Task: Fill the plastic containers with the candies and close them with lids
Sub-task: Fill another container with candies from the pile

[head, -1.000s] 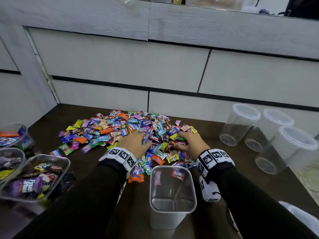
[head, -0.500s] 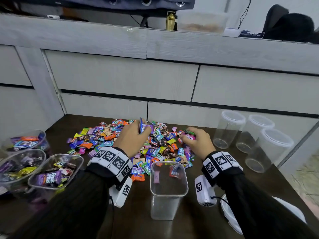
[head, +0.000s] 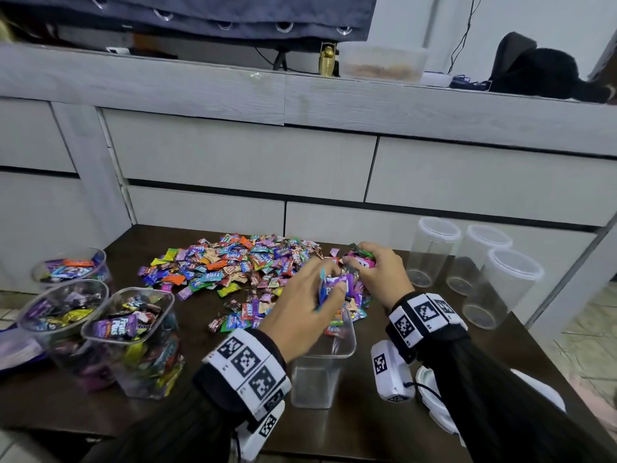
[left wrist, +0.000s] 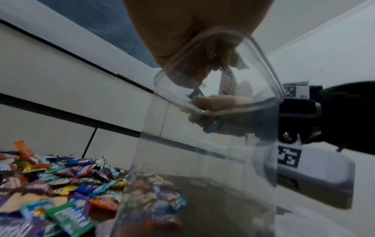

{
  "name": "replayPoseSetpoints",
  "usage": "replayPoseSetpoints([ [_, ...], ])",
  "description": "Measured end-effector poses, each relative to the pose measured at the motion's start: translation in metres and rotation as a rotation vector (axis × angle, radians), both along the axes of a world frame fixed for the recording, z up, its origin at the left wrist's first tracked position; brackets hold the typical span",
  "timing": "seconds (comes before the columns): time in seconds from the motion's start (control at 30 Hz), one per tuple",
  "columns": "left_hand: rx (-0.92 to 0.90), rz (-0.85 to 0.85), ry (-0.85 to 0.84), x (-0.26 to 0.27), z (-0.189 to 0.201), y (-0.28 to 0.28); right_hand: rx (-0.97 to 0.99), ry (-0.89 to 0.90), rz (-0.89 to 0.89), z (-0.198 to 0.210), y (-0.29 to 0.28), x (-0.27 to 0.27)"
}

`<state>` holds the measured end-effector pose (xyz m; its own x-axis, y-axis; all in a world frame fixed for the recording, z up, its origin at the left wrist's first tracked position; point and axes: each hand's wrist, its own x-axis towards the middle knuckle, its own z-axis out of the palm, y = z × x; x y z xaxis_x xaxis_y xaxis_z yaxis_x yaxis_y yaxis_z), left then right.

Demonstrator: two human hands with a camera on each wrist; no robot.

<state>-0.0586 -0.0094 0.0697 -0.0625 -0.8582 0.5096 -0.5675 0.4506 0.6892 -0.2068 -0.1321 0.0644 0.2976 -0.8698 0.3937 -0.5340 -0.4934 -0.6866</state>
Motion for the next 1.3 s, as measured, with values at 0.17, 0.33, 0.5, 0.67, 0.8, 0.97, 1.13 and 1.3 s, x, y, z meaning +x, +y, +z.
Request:
replayPoseSetpoints([
  [0.17, 0.038, 0.001, -0.112, -0.001, -0.007, 0.003, -0.017, 0.013, -0.010, -0.002, 0.003, -0.004],
  [0.33, 0.034, -0.026, -0.188, -0.005, -0.003, 0.005, -0.014, 0.007, -0.015, -0.001, 0.002, -0.006],
  [0.5, 0.087, -0.036, -0.376, -0.004, -0.005, 0.005, 0.009, -0.013, -0.005, 0.002, 0.001, -0.006],
  [0.67, 0.145, -0.023, -0.676, -0.003, 0.000, 0.000, 0.002, 0.005, -0.009, 0.002, 0.000, -0.005],
  [0.8, 0.215, -0.044, -0.780, 0.002, 0.005, -0.005, 0.015, 0.017, -0.014, 0.001, 0.000, -0.003],
  [0.97, 0.312, -0.111, -0.797, 0.005, 0.008, -0.007, 0.027, 0.029, 0.002, 0.000, 0.001, -0.003],
  [1.13, 0.363, -0.119, -0.728, 0.008, 0.012, -0.010, 0.047, 0.029, 0.002, 0.000, 0.001, -0.001],
  [1.3, 0.417, -0.115, -0.738, 0.007, 0.014, -0.014, 0.065, 0.032, 0.014, 0.000, 0.001, -0.001],
])
